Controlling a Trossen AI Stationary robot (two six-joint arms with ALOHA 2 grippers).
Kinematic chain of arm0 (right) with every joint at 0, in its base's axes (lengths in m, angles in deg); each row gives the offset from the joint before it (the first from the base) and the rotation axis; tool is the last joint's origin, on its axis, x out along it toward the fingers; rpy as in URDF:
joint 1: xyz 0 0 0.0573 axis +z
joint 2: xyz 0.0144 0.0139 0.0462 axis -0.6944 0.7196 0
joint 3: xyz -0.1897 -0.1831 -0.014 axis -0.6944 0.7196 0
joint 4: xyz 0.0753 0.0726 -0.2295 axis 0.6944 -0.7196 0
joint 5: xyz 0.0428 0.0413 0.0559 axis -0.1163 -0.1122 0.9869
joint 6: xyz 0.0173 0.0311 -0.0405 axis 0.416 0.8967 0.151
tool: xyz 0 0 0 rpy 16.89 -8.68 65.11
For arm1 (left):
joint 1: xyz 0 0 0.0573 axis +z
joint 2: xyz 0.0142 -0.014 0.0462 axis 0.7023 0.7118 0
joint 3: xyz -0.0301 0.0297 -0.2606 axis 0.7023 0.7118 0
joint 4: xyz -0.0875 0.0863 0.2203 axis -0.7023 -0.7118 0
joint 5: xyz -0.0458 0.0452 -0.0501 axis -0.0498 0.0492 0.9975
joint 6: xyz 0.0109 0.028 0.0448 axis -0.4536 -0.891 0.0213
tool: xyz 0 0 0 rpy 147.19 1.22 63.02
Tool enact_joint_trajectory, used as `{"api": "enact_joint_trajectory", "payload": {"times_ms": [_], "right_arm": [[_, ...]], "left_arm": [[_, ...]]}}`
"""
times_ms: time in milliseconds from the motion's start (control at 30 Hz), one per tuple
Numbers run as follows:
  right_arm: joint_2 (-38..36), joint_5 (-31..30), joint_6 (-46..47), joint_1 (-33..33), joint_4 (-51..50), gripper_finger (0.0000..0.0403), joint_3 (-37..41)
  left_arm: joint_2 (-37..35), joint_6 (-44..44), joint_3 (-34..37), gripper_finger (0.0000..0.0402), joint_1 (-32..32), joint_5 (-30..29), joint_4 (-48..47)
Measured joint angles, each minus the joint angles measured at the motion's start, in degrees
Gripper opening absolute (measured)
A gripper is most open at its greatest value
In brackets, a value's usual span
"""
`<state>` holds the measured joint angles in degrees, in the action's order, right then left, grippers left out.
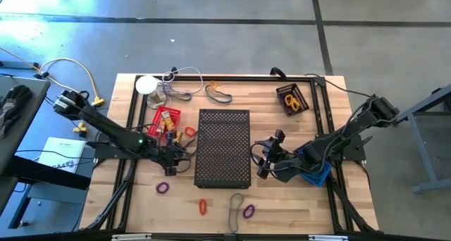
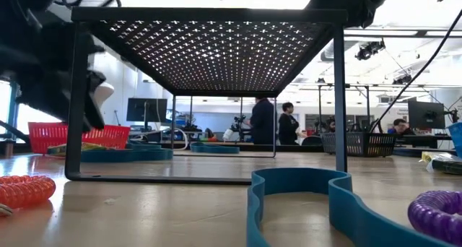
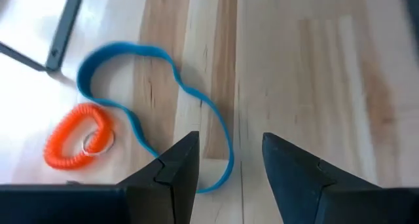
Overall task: Pick & Place Office Desk Supplies
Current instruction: Put the blue rubber band into the blue bin
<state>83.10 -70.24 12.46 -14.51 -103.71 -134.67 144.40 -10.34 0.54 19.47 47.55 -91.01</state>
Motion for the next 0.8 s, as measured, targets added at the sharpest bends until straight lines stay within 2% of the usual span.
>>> {"api": "enact_joint_trajectory", "payload": {"times_ms": [400, 667, 800], "right_arm": [[0.0, 0.39, -1.22, 0.04, 1.33, 0.0205, 0.0], [0.0, 3.03, -1.57, 0.04, 1.32, 0.0205, 0.0], [0.0, 3.06, -1.49, 0.04, 1.32, 0.0205, 0.0]], "left_arm": [[13.21, 1.89, -0.26, 0.0159, 3.53, 0.79, 6.35], [16.03, 2.76, -0.33, 0.0157, 4.72, 0.85, 6.51], [16.08, 4.94, -0.28, 0.0135, 4.95, 3.26, 6.29]]}}
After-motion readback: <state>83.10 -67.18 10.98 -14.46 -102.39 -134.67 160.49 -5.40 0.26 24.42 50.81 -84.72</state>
